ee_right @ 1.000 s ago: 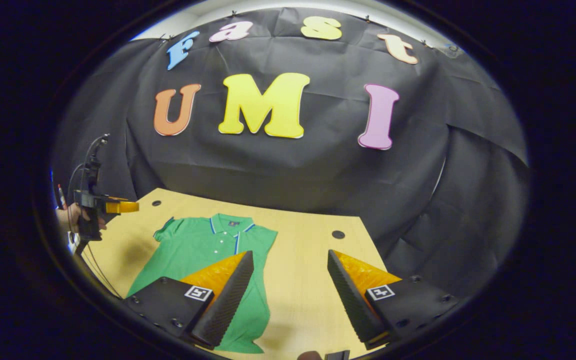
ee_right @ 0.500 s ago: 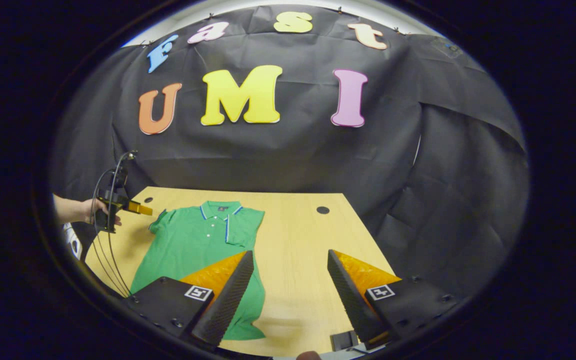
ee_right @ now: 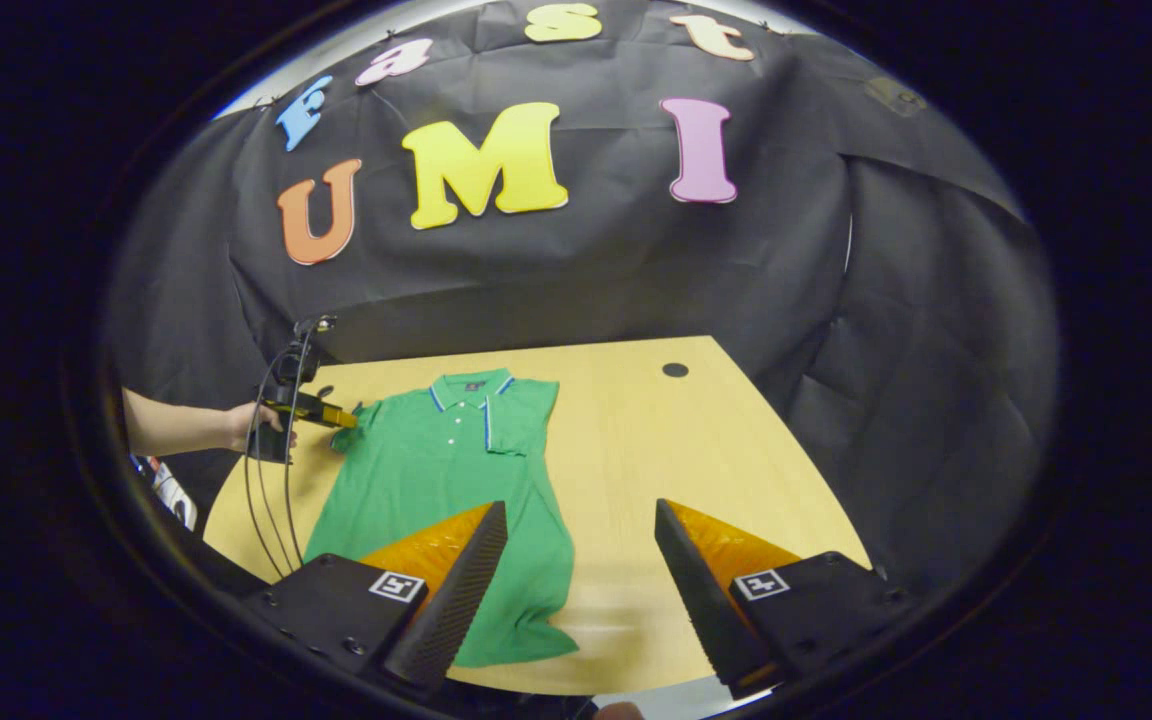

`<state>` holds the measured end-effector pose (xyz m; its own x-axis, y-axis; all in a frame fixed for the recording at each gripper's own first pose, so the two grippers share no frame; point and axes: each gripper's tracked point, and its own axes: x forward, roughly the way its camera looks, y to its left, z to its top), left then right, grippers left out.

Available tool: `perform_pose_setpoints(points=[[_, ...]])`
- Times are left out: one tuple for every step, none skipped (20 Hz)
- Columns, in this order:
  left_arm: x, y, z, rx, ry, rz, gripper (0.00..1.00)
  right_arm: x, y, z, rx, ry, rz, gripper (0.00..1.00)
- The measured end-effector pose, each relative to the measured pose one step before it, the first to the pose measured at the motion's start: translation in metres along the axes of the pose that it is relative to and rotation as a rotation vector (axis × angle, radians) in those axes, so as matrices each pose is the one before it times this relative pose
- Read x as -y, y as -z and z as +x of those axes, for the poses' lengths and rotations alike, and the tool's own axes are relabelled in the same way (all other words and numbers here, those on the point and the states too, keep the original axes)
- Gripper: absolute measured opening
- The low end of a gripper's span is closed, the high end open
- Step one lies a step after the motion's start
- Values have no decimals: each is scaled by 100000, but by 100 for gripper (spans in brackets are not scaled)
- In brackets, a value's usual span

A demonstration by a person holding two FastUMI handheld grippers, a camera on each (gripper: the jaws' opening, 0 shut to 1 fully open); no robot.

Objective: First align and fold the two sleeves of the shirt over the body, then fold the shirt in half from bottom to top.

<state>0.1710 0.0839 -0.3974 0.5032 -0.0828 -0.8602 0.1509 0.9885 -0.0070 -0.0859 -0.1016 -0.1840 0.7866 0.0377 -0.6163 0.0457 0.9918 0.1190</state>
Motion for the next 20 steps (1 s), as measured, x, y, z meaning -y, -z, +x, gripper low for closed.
perform_pose_setpoints(points=[[-433,-18,365,-264,-2136,857,83,225,191,74,-992,27,1650,96],[-466,5,349,-249,-2069,904,75,107,162,37,-1210,-572,2253,94],[-35,138,197,-683,-497,237,69,82,70,0,-520,-450,2297,94],[148,156,290,-716,40,300,60,321,-111,118,-175,151,1873,96],[22,94,262,-733,51,381,65,514,20,141,-204,628,1449,96],[66,178,211,-422,36,310,61,492,-16,52,-334,740,1236,96],[-131,-455,214,1406,-608,519,53,438,68,49,-493,716,1538,94],[-181,-6,99,-326,-891,567,52,364,169,134,-387,538,1534,94],[132,-65,-116,212,680,26,49,188,-44,151,-138,303,1584,98],[175,0,45,-402,646,-450,52,155,-63,106,-148,279,1423,98],[173,24,25,-169,307,-375,40,163,42,5,26,186,962,98],[-59,-24,31,104,337,-102,34,84,-2,-37,82,111,26,98],[81,35,-39,-65,1131,-392,25,2,25,-6,64,-19,-494,94],[12,-58,-67,86,1231,-546,20,-113,57,1,74,-320,-759,94],[82,110,-22,189,1138,-1259,17,-105,-1,60,-112,-286,-916,94],[36,-87,-47,254,1439,-2187,12,-35,85,81,-56,-201,-773,94],[-11,-25,-172,159,1213,-2672,9,-88,23,39,-121,-265,-460,94],[87,44,-136,323,796,-2992,6,-114,28,23,-117,-281,-263,94],[89,-338,-379,1405,1084,-2303,5,-81,-93,73,153,-154,-171,94],[159,-327,-386,1629,1125,-1320,4,-38,-37,-4,273,-108,-268,94]])
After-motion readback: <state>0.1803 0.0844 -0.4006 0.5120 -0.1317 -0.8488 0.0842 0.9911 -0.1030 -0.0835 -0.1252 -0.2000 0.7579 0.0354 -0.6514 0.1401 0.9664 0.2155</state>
